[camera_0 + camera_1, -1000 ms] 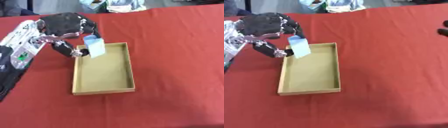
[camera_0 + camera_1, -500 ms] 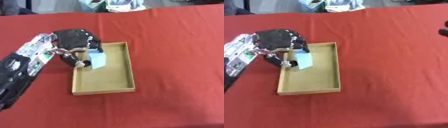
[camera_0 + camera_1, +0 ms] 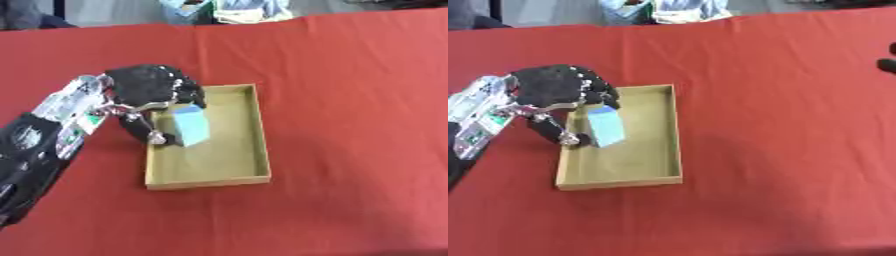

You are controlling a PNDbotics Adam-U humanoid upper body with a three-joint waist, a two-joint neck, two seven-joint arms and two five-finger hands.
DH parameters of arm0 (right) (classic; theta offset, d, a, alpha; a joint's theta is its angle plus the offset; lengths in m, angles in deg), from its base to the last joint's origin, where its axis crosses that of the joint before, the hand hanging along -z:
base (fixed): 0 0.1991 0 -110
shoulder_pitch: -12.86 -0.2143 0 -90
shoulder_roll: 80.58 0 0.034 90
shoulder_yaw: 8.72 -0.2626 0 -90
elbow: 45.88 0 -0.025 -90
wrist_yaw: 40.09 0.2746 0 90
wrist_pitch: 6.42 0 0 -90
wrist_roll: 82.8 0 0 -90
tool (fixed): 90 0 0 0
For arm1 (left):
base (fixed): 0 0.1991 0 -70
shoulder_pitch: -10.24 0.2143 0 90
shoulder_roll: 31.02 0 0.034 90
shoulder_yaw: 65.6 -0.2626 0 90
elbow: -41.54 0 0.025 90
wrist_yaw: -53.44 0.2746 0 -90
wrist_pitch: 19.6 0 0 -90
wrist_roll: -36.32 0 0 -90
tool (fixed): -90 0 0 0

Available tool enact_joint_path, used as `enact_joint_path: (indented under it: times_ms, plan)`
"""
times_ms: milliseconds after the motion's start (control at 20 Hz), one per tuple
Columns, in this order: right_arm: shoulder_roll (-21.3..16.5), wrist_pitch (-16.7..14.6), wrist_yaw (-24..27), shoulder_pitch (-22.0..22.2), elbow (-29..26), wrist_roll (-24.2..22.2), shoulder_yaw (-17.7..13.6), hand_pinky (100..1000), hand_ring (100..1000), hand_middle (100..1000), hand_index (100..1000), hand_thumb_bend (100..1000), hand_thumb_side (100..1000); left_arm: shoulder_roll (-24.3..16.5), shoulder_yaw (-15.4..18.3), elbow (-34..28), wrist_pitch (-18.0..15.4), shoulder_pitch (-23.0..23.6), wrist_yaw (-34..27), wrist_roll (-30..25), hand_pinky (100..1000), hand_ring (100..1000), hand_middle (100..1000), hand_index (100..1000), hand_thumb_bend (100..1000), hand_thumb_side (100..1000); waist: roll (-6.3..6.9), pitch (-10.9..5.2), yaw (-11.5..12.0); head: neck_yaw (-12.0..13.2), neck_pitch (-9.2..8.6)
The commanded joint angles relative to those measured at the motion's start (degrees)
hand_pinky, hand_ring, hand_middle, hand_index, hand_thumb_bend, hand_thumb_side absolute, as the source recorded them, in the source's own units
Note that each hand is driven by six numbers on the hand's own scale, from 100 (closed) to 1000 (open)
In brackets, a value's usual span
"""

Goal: Pick up objects on the table and place them in the box.

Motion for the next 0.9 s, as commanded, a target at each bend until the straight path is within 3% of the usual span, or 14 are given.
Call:
enact_joint_path:
  times_ms: [50, 100, 250, 300, 450, 700, 900]
  plan:
    - [-0.6, -0.1, 0.4, -0.4, -0.6, -0.1, -0.6, 767, 797, 845, 944, 100, 700, -2.4, 2.9, -3.9, 1.6, 0.3, -2.8, 0.4, 795, 789, 779, 859, 541, 363, -0.26, -1.18, 0.2, 0.0, -0.15]
    - [-0.6, -0.1, 0.4, -0.3, -0.6, -0.1, -0.7, 767, 797, 845, 944, 100, 700, -2.6, 3.9, -5.1, 2.5, 1.1, -4.3, 0.8, 793, 788, 777, 858, 526, 363, -0.28, -1.17, 0.4, 0.1, -0.14]
    - [-0.5, 0.0, 0.3, -0.2, -0.6, 0.0, -0.7, 767, 797, 845, 944, 100, 701, -2.5, 7.6, -8.9, 5.8, 3.7, -10.6, 1.8, 766, 765, 751, 840, 327, 334, -0.42, -1.04, 0.8, 0.1, -0.16]
    - [-0.5, 0.0, 0.3, -0.2, -0.6, -0.1, -0.7, 767, 797, 845, 944, 100, 701, -2.4, 9.0, -10.3, 7.1, 4.7, -13.3, 2.0, 765, 764, 749, 839, 317, 331, -0.46, -0.97, 1.0, 0.1, -0.14]
    - [-0.4, 0.1, 0.1, -0.1, -0.6, -0.1, -0.8, 767, 797, 845, 944, 100, 700, -1.8, 12.9, -14.6, 10.9, 7.6, -22.6, 2.6, 738, 745, 725, 822, 102, 337, -0.60, -0.78, 1.7, 0.0, -0.15]
    - [-0.2, 0.5, -0.3, -0.1, -0.6, -0.1, -0.8, 767, 798, 845, 944, 100, 700, 1.3, 18.8, -20.5, 17.1, 12.9, -38.6, 6.6, 706, 726, 695, 810, 100, 559, -0.86, -0.41, 2.6, -0.1, -0.12]
    - [-0.9, 1.3, -0.5, 0.0, -0.6, -0.6, -0.4, 767, 800, 846, 943, 100, 701, 4.2, 21.6, -22.6, 20.1, 16.6, -48.2, 10.3, 675, 690, 660, 796, 100, 612, -1.11, -0.21, 3.4, -0.1, -0.06]
